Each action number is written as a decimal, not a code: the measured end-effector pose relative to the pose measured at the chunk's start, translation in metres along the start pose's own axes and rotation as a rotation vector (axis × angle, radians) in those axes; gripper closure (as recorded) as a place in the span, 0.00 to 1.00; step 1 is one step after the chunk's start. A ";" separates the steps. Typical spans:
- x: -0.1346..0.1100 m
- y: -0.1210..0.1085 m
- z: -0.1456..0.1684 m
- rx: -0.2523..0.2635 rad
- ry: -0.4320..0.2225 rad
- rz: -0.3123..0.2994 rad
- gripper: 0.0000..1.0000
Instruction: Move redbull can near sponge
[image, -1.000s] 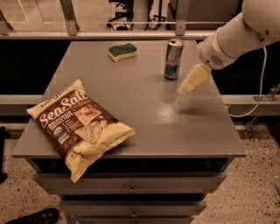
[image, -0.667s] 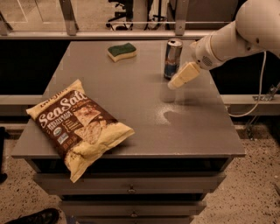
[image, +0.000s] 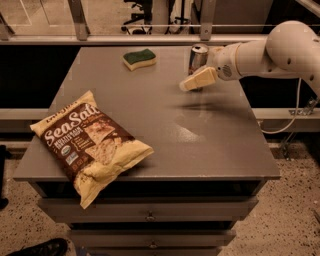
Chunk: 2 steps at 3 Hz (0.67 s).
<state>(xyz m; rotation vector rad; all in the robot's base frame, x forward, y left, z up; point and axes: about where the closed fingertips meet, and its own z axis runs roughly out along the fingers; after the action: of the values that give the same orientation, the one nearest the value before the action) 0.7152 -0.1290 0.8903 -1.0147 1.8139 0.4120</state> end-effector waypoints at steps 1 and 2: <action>-0.014 -0.003 0.001 -0.021 -0.114 0.056 0.15; -0.022 -0.005 -0.006 -0.032 -0.182 0.085 0.39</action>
Offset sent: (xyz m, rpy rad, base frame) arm 0.0024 -0.0097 0.0379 0.2820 -0.0606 0.0130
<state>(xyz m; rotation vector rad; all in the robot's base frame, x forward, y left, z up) 0.7195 -0.1264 0.9130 -0.8935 1.6954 0.5684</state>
